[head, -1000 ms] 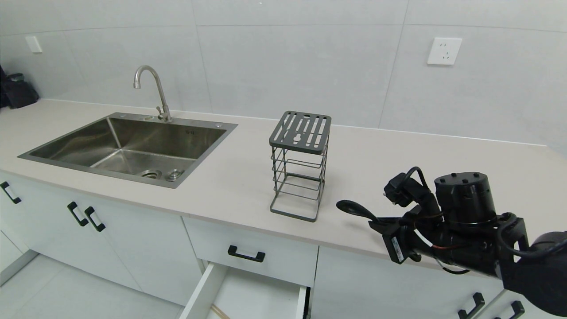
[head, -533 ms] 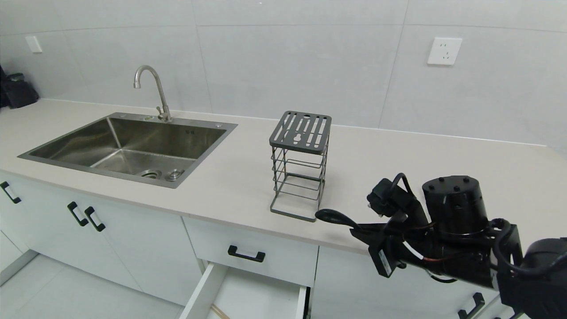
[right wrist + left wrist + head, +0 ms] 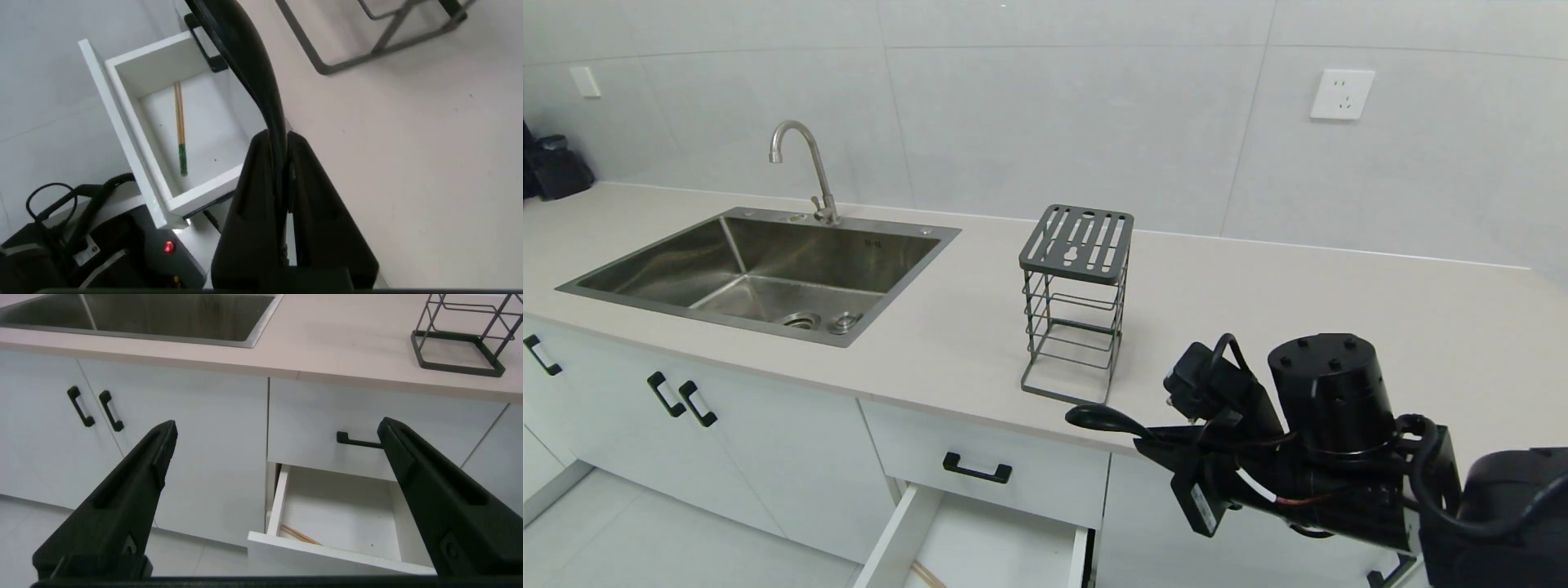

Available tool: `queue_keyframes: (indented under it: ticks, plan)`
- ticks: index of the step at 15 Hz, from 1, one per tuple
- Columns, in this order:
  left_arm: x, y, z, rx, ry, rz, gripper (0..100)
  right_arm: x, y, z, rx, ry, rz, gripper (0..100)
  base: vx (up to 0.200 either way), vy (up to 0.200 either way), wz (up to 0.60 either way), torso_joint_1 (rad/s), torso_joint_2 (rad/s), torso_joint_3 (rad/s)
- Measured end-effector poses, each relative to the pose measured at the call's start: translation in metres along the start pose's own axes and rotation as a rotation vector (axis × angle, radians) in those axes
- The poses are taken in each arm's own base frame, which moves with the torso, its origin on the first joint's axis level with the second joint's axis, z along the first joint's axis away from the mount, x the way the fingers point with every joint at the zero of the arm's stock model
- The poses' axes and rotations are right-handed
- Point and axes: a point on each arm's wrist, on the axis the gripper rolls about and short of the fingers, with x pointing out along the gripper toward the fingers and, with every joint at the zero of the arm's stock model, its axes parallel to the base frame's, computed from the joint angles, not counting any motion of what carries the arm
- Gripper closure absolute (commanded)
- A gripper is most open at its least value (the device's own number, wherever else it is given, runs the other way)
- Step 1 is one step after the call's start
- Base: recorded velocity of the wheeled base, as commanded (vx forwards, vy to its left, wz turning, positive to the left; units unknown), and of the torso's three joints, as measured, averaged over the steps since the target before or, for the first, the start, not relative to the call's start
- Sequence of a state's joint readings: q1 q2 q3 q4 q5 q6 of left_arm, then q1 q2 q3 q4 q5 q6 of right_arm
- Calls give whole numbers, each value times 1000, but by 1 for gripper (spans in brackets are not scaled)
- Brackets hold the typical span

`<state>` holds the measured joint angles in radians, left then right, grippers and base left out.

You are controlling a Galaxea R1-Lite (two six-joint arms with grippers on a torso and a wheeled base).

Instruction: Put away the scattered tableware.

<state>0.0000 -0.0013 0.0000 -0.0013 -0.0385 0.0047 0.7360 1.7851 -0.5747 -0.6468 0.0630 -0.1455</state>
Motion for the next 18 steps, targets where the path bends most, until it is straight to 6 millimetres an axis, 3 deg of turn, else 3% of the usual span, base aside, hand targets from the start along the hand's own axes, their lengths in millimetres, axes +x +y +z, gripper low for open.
queue_keyframes:
  ticks: [5, 14, 18]
  plan:
    - [0, 0, 0, 0, 0, 0, 0, 14, 22, 11, 14, -17, 64, 100, 0, 0, 0, 0, 0, 0]
    - [0, 0, 0, 0, 0, 0, 0, 50, 62, 53, 361, -98, 190, 100, 0, 0, 0, 0, 0, 0]
    - [0, 0, 0, 0, 0, 0, 0, 55, 71, 56, 288, -105, 215, 100, 0, 0, 0, 0, 0, 0]
